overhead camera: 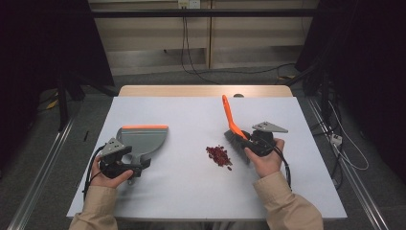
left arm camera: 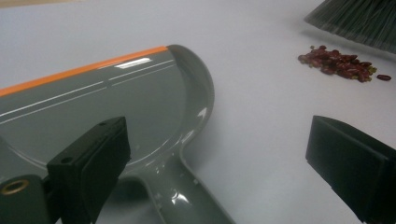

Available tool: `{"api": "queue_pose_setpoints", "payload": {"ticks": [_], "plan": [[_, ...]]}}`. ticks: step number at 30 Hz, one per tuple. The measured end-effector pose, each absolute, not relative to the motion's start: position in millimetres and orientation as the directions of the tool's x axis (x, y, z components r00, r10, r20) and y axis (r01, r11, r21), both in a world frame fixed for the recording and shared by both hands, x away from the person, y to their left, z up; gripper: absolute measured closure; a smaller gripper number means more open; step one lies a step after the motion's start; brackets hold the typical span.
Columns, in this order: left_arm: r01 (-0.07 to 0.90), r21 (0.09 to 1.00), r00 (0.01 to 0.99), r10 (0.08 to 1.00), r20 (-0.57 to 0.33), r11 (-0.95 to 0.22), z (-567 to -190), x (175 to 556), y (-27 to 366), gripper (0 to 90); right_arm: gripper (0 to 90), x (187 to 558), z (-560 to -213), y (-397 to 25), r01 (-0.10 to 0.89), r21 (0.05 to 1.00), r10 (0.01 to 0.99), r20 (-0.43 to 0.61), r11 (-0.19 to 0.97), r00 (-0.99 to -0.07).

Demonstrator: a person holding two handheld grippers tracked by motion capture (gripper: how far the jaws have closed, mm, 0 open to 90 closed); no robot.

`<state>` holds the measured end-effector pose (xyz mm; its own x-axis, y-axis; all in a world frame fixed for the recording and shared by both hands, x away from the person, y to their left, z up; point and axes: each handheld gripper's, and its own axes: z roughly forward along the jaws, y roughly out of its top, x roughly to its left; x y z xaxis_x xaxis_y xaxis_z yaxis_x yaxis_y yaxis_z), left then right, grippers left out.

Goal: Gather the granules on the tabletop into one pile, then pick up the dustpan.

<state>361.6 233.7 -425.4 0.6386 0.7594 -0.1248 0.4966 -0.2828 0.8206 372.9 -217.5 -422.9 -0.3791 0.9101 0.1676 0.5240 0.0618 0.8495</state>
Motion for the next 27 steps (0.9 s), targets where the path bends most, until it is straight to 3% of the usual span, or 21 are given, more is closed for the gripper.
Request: {"api": "queue_pose_setpoints", "payload": {"ticks": [11, 15, 18, 22, 27], "plan": [[0.533, 0.795, 0.597, 0.795, -0.112, -0.289, -432, 361, 238, 6.7, 71.3, 371, -421, -224, 0.514, 0.856, 0.906, 0.17, 0.059, -0.387], [0.537, 0.783, 0.572, 0.818, -0.064, -0.314, -435, 360, 241, 9.2, 71.3, 369, -420, -224, 0.511, 0.858, 0.907, 0.168, 0.059, -0.387], [0.567, 0.756, 0.525, 0.851, -0.025, -0.327, -437, 361, 245, 10.7, 71.3, 368, -418, -224, 0.501, 0.863, 0.907, 0.161, 0.062, -0.39], [0.617, 0.723, 0.487, 0.872, -0.041, -0.31, -441, 361, 252, 10.4, 71.2, 368, -417, -227, 0.501, 0.864, 0.908, 0.168, 0.051, -0.383], [0.637, 0.716, 0.465, 0.883, -0.062, -0.285, -441, 365, 259, 18.5, 71.3, 368, -416, -229, 0.495, 0.868, 0.908, 0.174, 0.041, -0.38]]}}
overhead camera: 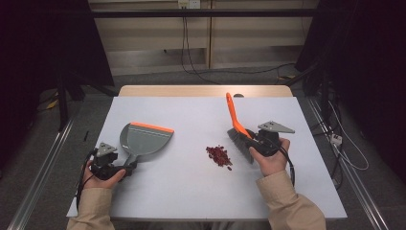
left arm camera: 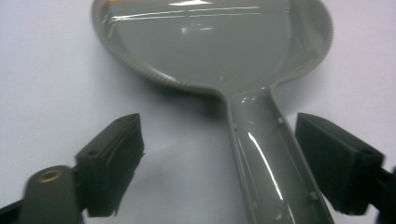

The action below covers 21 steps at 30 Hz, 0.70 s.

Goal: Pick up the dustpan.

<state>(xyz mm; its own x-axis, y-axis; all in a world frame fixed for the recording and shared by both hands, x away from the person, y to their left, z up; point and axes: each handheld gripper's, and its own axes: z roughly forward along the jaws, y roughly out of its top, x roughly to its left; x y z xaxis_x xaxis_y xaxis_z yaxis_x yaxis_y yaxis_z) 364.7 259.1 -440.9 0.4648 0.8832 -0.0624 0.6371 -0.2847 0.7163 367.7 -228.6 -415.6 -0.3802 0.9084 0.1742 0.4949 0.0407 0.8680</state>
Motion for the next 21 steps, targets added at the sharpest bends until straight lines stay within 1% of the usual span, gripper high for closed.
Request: {"api": "queue_pose_setpoints", "payload": {"ticks": [2, 5, 6, 9, 11, 12, 15, 18, 20, 21], "plan": [[0.646, 0.708, 0.472, 0.878, -0.077, -0.285, -441, 369, 256, 22.7, 71.3, 368, -416, -228, 0.498, 0.866, 0.907, 0.176, 0.043, -0.383], [0.669, 0.675, 0.487, 0.869, -0.083, -0.31, -439, 375, 245, 36.0, 71.3, 368, -416, -227, 0.497, 0.867, 0.907, 0.174, 0.044, -0.385], [0.686, 0.657, 0.479, 0.874, -0.083, -0.314, -439, 378, 242, 38.3, 71.3, 368, -416, -228, 0.498, 0.866, 0.906, 0.177, 0.042, -0.384], [0.715, 0.627, 0.448, 0.891, -0.072, -0.308, -443, 385, 234, 41.3, 71.3, 367, -415, -229, 0.495, 0.868, 0.909, 0.174, 0.041, -0.379], [0.712, 0.613, 0.452, 0.891, -0.027, -0.342, -442, 386, 229, 58.4, 71.3, 367, -415, -229, 0.495, 0.868, 0.91, 0.172, 0.041, -0.377], [0.715, 0.609, 0.454, 0.89, -0.03, -0.344, -442, 386, 229, 63.3, 71.3, 367, -415, -230, 0.496, 0.868, 0.911, 0.173, 0.039, -0.375], [0.71, 0.607, 0.467, 0.884, -0.026, -0.357, -440, 386, 231, 63.8, 71.3, 367, -416, -230, 0.494, 0.869, 0.911, 0.172, 0.039, -0.375], [0.699, 0.622, 0.494, 0.867, -0.064, -0.353, -436, 384, 237, 64.0, 71.3, 367, -415, -230, 0.493, 0.869, 0.91, 0.169, 0.044, -0.379], [0.676, 0.632, 0.519, 0.853, -0.046, -0.378, -429, 380, 241, 64.0, 71.3, 367, -415, -230, 0.49, 0.871, 0.909, 0.166, 0.047, -0.382], [0.667, 0.639, 0.537, 0.841, -0.057, -0.383, -425, 378, 242, 64.0, 71.3, 367, -415, -230, 0.487, 0.872, 0.908, 0.164, 0.049, -0.385]]}}
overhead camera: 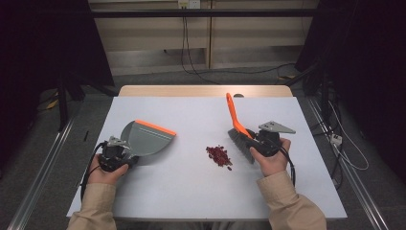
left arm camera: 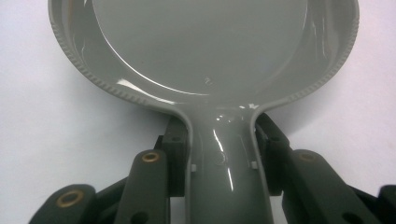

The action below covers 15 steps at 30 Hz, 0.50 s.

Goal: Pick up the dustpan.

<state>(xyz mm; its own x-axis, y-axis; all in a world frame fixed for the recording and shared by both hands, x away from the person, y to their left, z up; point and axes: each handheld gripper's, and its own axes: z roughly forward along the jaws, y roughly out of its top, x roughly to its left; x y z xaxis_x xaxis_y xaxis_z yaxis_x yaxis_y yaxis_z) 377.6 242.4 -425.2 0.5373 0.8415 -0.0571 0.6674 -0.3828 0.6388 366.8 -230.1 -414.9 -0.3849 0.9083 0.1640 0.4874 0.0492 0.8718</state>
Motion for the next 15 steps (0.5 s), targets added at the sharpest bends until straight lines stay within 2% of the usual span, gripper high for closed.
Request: {"api": "queue_pose_setpoints", "payload": {"ticks": [6, 15], "plan": [[0.601, 0.662, 0.656, 0.75, -0.089, -0.447, -412, 362, 240, 64.0, 71.3, 368, -413, -229, 0.483, 0.874, 0.906, 0.154, 0.061, -0.393], [0.508, 0.615, 0.805, 0.587, -0.091, -0.603, -415, 345, 210, 63.9, 71.3, 370, -411, -230, 0.478, 0.877, 0.91, 0.15, 0.058, -0.385]]}}
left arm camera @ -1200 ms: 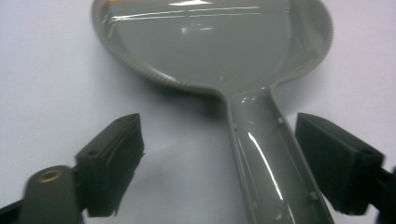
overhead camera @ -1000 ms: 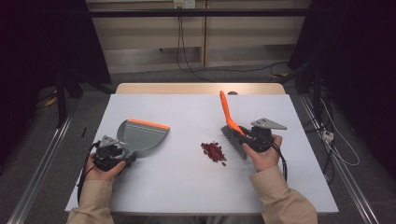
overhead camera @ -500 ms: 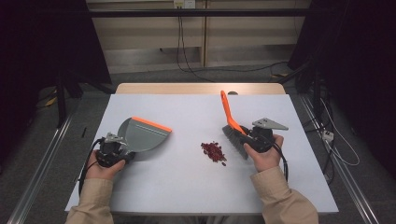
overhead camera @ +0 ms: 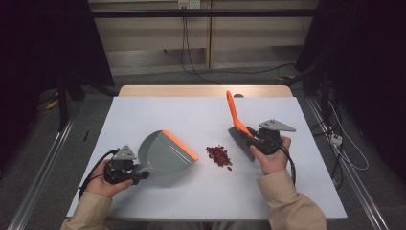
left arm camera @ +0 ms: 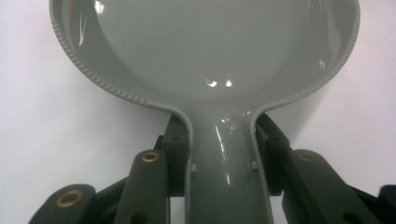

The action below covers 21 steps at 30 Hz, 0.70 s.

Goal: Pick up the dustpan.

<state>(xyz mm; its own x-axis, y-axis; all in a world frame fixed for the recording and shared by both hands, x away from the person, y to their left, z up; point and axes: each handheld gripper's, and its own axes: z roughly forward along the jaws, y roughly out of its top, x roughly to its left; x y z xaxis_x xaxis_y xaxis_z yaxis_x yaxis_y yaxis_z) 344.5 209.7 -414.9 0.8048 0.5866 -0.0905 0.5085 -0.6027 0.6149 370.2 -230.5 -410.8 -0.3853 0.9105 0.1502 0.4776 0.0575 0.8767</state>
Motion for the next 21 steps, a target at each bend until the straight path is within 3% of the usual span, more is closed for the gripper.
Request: {"api": "queue_pose_setpoints", "payload": {"ticks": [21], "plan": [[0.374, 0.568, 0.912, 0.402, -0.083, -0.733, -429, 340, 155, 63.6, 71.3, 379, -425, -206, 0.483, 0.864, 0.902, 0.088, 0.143, -0.423]]}}
